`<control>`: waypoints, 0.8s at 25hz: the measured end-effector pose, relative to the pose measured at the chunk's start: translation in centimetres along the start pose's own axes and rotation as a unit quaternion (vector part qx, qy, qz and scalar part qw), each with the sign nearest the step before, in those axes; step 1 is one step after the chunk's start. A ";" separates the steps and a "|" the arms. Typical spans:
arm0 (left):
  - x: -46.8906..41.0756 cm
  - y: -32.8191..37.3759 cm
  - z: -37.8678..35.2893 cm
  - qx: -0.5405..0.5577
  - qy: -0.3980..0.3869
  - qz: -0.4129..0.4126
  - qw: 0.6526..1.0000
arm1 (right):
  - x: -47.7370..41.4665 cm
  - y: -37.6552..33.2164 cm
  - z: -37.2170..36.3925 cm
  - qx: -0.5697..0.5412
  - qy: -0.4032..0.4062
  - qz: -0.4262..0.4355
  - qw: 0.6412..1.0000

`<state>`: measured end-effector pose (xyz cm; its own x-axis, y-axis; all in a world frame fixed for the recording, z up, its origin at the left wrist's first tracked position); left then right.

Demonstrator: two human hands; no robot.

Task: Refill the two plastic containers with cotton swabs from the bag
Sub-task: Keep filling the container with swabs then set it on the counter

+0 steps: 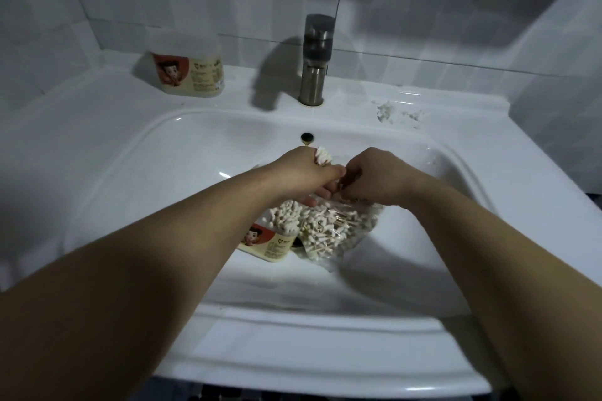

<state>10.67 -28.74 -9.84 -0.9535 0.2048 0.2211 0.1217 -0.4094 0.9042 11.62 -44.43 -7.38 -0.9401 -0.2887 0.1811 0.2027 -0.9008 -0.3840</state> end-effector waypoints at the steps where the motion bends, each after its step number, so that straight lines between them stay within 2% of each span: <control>1: 0.0 0.0 0.0 -0.002 0.001 -0.001 1.000 | 0.0 0.1 0.2 -0.017 0.005 -0.002 1.000; 3: 0.0 0.0 0.1 -0.005 0.002 -0.003 1.000 | 0.0 0.4 0.6 -0.064 0.008 -0.002 0.998; 5: 0.0 0.1 0.0 -0.005 0.003 -0.004 1.000 | 0.4 0.4 0.4 -0.101 -0.023 0.003 0.995; 8: 0.0 0.1 0.0 -0.011 0.005 -0.005 1.000 | 0.5 0.1 -0.4 -0.040 -0.056 0.019 0.997; 11: 0.0 0.0 0.0 -0.007 0.007 -0.003 1.000 | 0.0 -0.5 -0.9 0.034 -0.020 0.023 0.999; 13: 0.0 0.0 0.1 -0.003 0.012 0.000 1.000 | -0.1 -0.7 -1.0 0.042 -0.010 0.022 0.999; 20: -0.2 -0.2 0.1 -0.005 0.016 -0.006 1.000 | 0.3 0.3 1.1 -0.087 0.043 0.003 0.995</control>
<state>10.87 -28.64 -10.01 -0.9633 0.1809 0.1982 0.1077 -0.4161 0.9029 11.70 -45.12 -6.39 -0.9608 -0.2574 0.1033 0.1640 -0.8276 -0.5368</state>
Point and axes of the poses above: each hand's wrist, its own x-axis away from the middle knuckle, its own z-axis out of the back of the hand, y = z × x, the point moved 2 cm from there along -x, towards the middle knuckle
